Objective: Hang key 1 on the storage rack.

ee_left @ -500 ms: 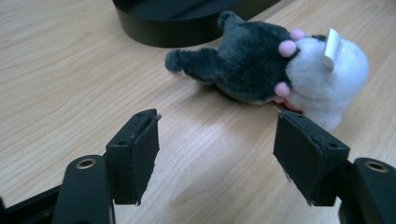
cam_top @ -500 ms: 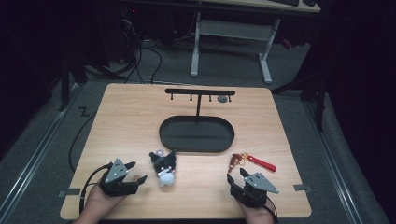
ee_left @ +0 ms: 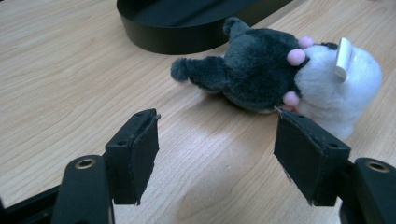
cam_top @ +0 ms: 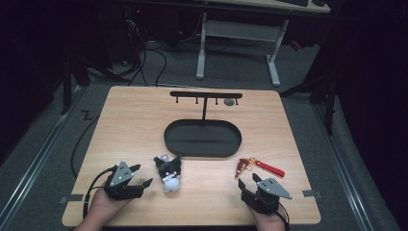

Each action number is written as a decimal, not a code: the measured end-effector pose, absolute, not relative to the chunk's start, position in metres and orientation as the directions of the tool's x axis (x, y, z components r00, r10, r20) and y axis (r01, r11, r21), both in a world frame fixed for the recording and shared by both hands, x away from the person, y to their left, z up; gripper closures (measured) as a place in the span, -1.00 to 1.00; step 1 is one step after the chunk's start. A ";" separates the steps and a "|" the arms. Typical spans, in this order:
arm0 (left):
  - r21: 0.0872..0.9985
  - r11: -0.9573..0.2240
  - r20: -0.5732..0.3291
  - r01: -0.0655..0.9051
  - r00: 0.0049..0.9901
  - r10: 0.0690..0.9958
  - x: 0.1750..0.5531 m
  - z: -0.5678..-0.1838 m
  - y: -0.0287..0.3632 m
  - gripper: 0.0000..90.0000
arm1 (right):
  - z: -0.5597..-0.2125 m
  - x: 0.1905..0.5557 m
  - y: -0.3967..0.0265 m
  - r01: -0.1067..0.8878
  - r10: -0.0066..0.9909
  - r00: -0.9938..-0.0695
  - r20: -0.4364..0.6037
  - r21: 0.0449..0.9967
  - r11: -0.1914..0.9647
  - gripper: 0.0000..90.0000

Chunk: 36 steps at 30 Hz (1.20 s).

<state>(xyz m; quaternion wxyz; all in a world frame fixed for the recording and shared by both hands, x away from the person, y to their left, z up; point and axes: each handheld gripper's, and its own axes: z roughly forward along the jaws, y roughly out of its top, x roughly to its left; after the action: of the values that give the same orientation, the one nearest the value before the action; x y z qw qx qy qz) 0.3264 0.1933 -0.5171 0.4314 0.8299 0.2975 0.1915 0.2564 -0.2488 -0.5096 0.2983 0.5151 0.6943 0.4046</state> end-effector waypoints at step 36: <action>0.824 -0.463 0.071 0.327 0.752 0.656 0.328 -0.517 0.197 -0.32 | -0.518 0.263 -0.246 0.522 0.947 -0.321 -0.010 0.832 0.186 -0.09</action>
<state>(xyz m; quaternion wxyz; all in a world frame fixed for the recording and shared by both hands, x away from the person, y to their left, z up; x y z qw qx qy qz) 0.3278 0.1968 -0.5167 0.4261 0.8332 0.2948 0.1932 0.2633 -0.2456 -0.5176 0.2786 0.5116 0.7180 0.3809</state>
